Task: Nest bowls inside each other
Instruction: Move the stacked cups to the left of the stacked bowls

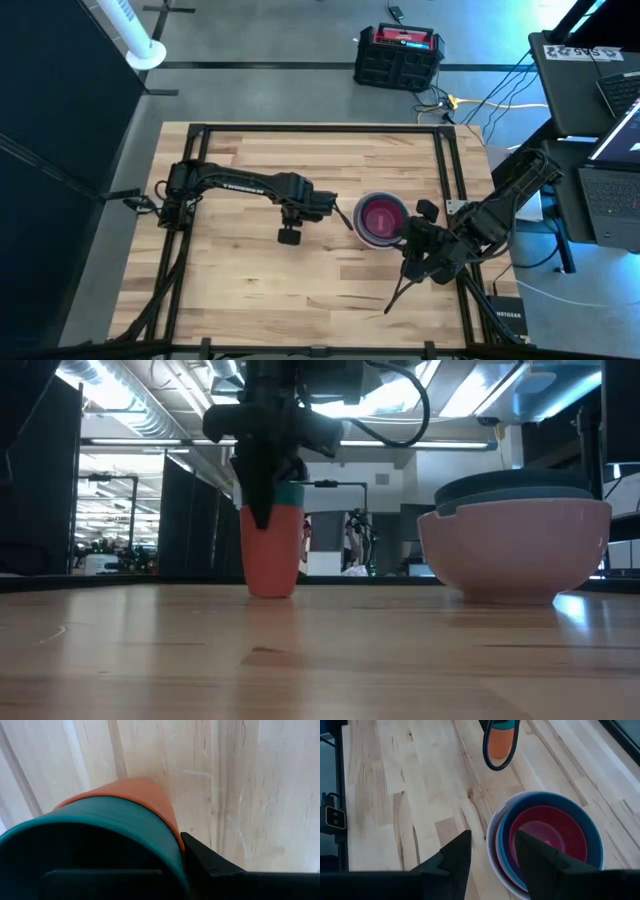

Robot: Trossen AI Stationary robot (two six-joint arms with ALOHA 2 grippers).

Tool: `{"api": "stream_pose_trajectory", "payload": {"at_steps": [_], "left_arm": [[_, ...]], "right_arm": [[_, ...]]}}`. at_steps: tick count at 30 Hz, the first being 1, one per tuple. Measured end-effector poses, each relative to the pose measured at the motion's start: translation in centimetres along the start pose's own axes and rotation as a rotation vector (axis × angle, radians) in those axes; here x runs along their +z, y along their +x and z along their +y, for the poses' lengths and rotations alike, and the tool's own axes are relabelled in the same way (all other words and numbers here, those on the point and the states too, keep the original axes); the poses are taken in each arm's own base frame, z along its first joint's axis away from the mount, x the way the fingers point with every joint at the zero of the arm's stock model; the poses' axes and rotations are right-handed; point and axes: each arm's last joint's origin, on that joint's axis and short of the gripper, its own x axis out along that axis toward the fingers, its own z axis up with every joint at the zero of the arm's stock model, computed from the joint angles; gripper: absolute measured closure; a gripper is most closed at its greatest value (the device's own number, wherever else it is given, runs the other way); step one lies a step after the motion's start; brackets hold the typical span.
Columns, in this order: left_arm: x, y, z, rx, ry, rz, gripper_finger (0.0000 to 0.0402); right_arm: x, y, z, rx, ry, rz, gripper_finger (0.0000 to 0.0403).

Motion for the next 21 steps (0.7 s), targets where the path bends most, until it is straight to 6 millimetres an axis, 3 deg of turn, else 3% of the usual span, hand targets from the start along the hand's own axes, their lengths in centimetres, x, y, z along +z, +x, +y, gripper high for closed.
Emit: {"api": "stream_pose_trajectory", "payload": {"at_steps": [7, 19, 21], "left_arm": [[0.0, -0.1, -0.2, -0.002, 0.008, 0.005, 0.0327], [0.0, -2.6, -1.0, -0.005, 0.041, 0.017, 0.0289], [0.3, -3.8, -0.9, -0.002, 0.039, -0.021, 0.0289]], "right_arm": [[0.0, 0.0, -0.1, -0.005, -0.004, 0.004, 0.0263], [-0.2, 0.0, -0.2, -0.02, -0.02, 0.016, 0.0263], [-0.2, 0.0, -0.3, -0.027, -0.025, 0.021, 0.0263]]}}
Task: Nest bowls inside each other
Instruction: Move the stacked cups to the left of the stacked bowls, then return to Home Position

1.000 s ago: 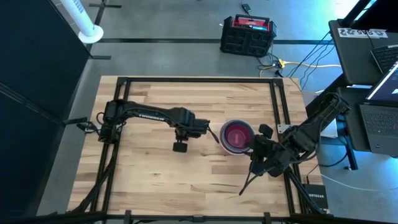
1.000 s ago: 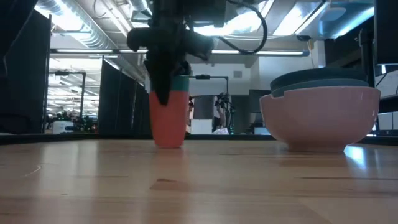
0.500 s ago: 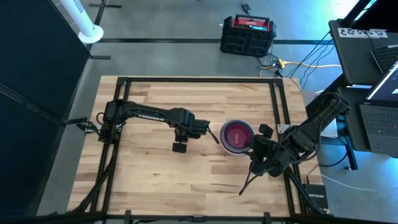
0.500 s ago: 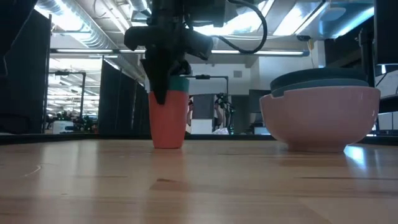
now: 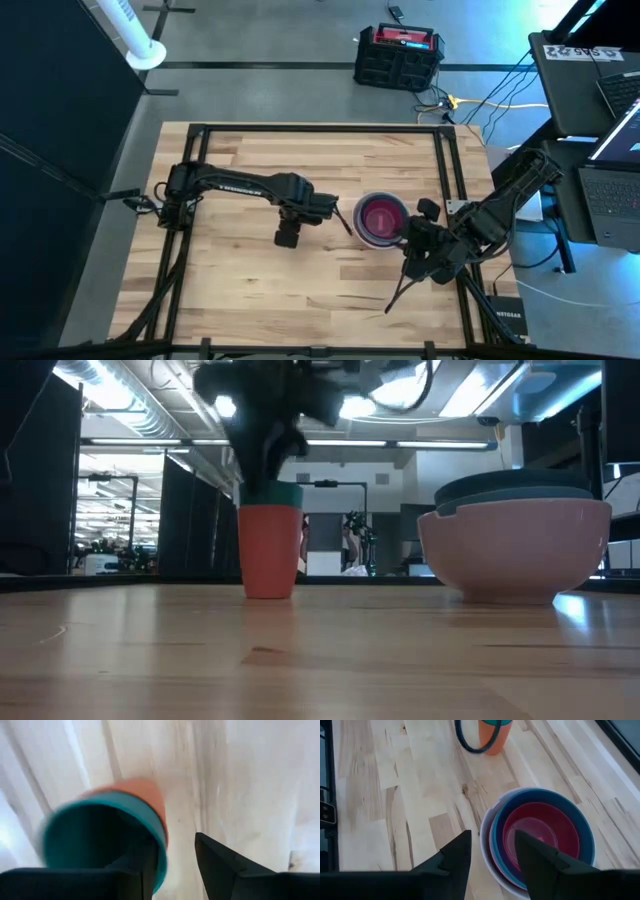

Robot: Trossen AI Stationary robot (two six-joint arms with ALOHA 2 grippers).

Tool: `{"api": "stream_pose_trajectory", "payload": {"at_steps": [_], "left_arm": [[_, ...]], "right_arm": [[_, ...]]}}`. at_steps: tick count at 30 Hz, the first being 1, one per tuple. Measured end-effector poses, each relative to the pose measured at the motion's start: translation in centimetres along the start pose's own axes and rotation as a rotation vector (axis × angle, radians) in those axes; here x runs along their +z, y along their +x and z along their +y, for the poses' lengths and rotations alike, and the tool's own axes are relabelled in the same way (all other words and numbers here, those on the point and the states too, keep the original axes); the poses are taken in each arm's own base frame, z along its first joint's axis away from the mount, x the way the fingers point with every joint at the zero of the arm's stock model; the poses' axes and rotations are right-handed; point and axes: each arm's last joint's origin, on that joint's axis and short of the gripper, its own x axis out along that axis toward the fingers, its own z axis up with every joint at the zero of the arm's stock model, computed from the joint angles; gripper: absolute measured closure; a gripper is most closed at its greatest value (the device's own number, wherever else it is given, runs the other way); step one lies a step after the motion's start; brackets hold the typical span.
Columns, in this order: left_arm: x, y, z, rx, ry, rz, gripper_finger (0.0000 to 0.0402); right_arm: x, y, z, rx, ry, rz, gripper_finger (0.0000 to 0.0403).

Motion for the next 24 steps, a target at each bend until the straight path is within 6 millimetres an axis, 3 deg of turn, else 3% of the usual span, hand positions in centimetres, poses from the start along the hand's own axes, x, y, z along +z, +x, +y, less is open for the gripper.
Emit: {"api": "stream_pose_trajectory", "payload": {"at_steps": [7, 13, 16, 24], "left_arm": [[0.9, -4.8, 0.6, 0.024, -0.021, -0.159, 0.0288], [0.5, -8.0, 0.2, 0.072, -0.022, -0.205, 0.0288], [0.2, -9.5, -0.6, 0.087, -0.029, -0.222, 0.0293], [-1.4, -13.8, -4.1, 0.092, -0.025, -0.345, 0.0362]], "right_arm": [[0.0, 0.0, 0.0, -0.004, -0.004, 0.003, 0.0263], [0.0, 0.0, 0.0, -0.005, -0.004, 0.004, 0.0263], [-0.2, -0.2, -0.1, -0.009, 0.003, -0.005, 0.027], [-1.0, -2.1, -0.6, -0.01, 0.063, -0.099, 0.0325]]}}
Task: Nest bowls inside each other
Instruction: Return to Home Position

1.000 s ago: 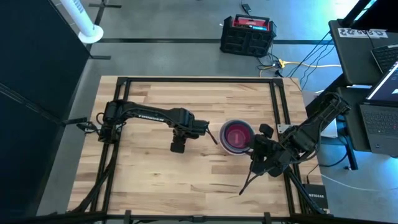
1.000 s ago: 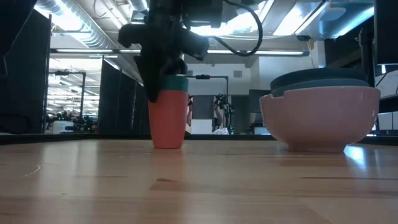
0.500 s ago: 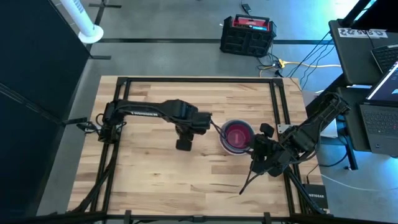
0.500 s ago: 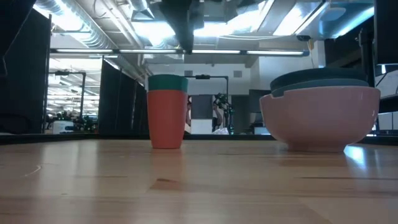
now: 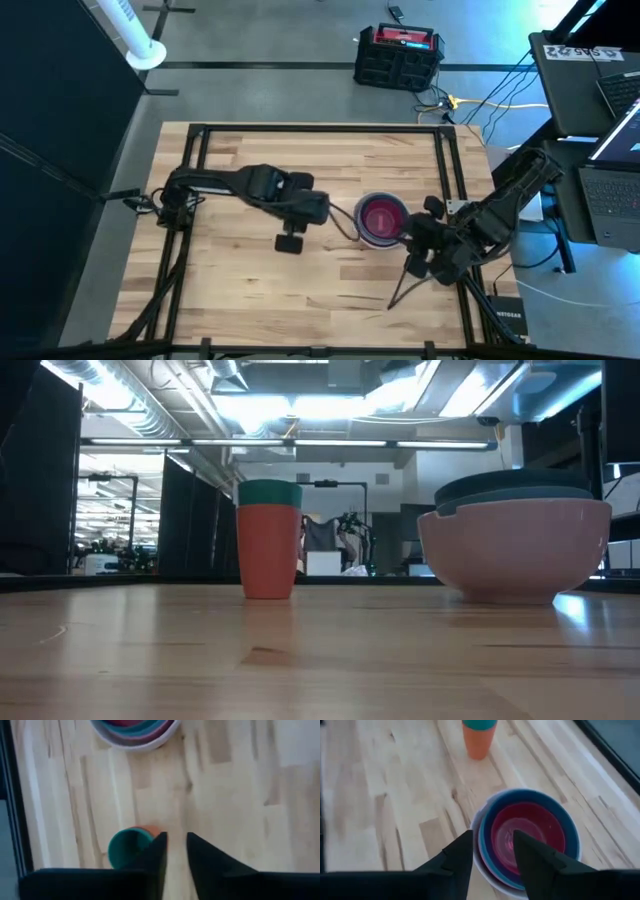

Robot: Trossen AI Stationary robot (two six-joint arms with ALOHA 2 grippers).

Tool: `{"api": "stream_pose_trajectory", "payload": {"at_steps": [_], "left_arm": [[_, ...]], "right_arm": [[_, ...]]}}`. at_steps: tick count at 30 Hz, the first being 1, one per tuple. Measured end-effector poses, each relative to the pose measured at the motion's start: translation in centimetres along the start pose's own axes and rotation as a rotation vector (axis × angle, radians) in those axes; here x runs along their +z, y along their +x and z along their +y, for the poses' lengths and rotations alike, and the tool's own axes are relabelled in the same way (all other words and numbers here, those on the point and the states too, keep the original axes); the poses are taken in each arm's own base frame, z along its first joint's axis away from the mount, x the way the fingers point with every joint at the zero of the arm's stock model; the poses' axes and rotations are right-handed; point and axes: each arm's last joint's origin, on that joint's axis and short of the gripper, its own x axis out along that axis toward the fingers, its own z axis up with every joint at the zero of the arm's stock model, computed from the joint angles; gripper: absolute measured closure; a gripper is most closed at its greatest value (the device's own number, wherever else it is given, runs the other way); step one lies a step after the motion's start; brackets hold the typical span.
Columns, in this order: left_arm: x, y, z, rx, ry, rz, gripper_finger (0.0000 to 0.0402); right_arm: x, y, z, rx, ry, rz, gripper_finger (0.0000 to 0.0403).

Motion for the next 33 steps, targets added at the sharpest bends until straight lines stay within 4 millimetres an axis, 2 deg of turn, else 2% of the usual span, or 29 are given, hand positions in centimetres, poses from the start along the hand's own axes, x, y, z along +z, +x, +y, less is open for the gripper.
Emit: {"api": "stream_pose_trajectory", "payload": {"at_steps": [4, 7, 10, 15, 18, 21, 27, 33], "left_arm": [[-0.4, -2.5, -1.4, -0.006, -0.003, -0.062, 0.0397], [-1.1, -4.3, -1.7, -0.019, -0.046, -0.106, 0.0401], [-2.1, -6.5, -1.9, -0.019, -0.062, -0.17, 0.0401], [-3.5, -10.5, -1.1, -0.02, -0.074, -0.355, 0.0401], [-3.8, -13.0, -0.5, -0.04, -0.074, -0.513, 0.0401], [-4.3, -14.4, -0.1, -0.048, -0.056, -0.589, 0.0402], [-4.9, -14.4, 0.7, -0.06, -0.028, -0.565, 0.0402], [-5.5, -14.3, 1.4, -0.075, -0.005, -0.536, 0.0402]], "right_arm": [[-0.3, -1.0, -0.3, 0.006, 0.032, -0.048, 0.0352], [-0.7, -2.5, -0.9, 0.037, 0.073, -0.119, 0.0393], [-1.1, -4.0, -1.6, 0.069, 0.116, -0.211, 0.04], [-1.3, -6.1, -2.8, 0.091, 0.142, -0.444, 0.0402], [-0.6, -7.1, -3.4, 0.103, 0.135, -0.54, 0.0402], [0.6, -7.7, -3.7, 0.125, 0.102, -0.56, 0.0403], [4.7, -5.1, -3.8, 0.183, 0.048, -0.446, 0.0403], [9.2, -3.1, -5.8, 0.287, -0.059, -0.524, 0.0403]]}}
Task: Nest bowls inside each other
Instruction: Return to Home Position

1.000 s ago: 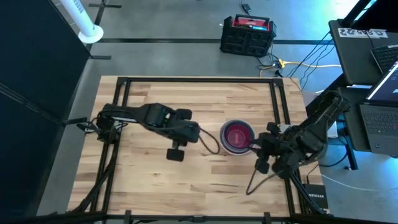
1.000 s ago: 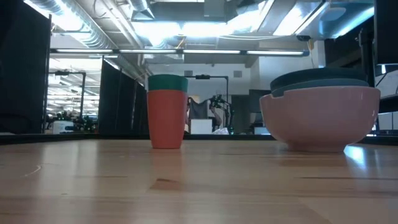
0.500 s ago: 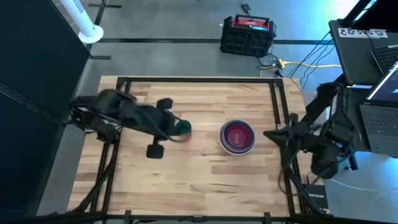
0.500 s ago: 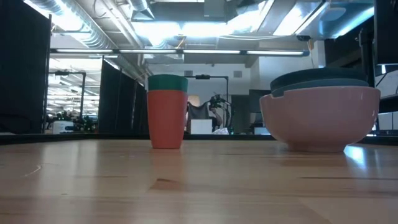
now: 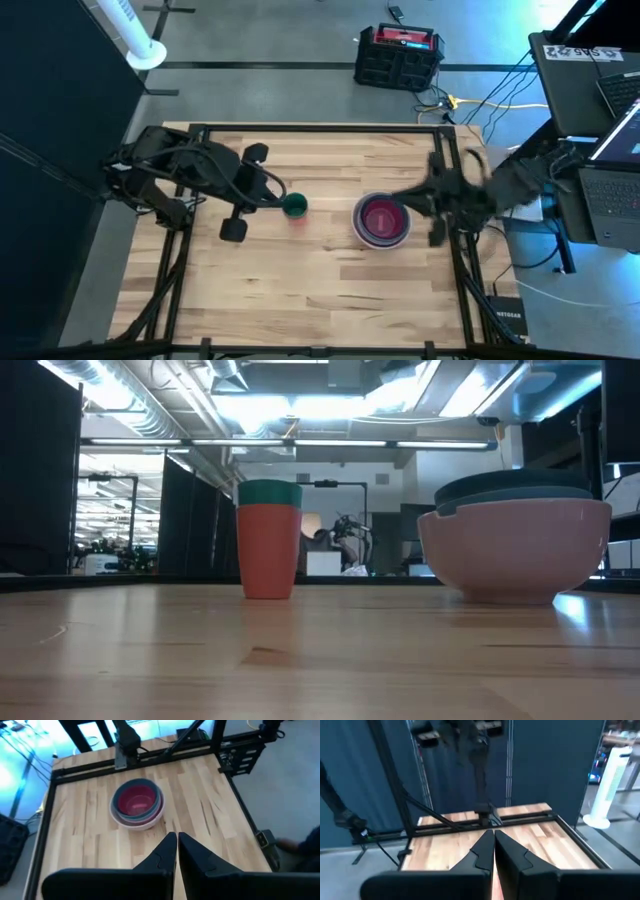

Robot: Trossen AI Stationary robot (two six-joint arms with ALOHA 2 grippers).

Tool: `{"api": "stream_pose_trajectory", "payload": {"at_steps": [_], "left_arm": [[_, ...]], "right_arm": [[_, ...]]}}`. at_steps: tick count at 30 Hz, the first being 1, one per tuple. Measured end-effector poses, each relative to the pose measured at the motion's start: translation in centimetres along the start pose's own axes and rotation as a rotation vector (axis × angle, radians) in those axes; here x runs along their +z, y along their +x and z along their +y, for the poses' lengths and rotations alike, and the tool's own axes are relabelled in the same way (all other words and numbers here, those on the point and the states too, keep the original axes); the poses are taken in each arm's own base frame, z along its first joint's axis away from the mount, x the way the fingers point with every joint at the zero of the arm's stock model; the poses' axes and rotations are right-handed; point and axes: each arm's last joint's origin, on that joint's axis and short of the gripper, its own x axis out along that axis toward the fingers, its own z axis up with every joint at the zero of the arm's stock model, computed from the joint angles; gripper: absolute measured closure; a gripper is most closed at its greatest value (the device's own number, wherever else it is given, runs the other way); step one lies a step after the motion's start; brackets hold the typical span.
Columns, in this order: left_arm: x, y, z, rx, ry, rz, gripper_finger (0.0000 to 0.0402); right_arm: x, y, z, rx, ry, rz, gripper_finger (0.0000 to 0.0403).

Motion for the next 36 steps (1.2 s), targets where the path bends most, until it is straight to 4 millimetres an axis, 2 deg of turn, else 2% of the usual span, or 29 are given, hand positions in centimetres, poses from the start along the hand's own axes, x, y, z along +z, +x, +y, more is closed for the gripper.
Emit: {"api": "stream_pose_trajectory", "payload": {"at_steps": [4, 8, 12, 17, 24, 31, 36], "left_arm": [[-0.9, -0.4, 0.3, -0.02, 0.01, 0.02, 0.0402], [-2.6, -2.5, 0.8, -0.007, -0.007, -0.039, 0.0402], [-5.6, -4.7, 1.2, 0.009, -0.051, -0.141, 0.0402], [-10.1, -5.9, 1.5, 0.011, -0.137, -0.258, 0.0401], [-15.0, -5.3, 1.5, 0.002, -0.253, -0.413, 0.0401], [-20.4, -3.5, 1.2, -0.009, -0.372, -0.559, 0.0401], [-23.1, -2.9, 0.9, -0.021, -0.424, -0.696, 0.0401]], "right_arm": [[1.2, 1.2, -2.5, 0.045, -0.032, -0.041, 0.0403], [1.2, 0.9, -4.5, 0.027, -0.025, -0.042, 0.0403], [-0.6, -0.5, -6.0, -0.001, 0.033, -0.104, 0.0403], [-4.5, -2.4, -7.4, -0.015, 0.14, -0.216, 0.0403], [-8.1, -4.7, -8.4, -0.007, 0.192, -0.304, 0.0403], [-11.7, -6.4, -9.1, 0.005, 0.233, -0.378, 0.0403], [-14.2, -7.7, -9.6, 0.007, 0.278, -0.442, 0.0403]]}}
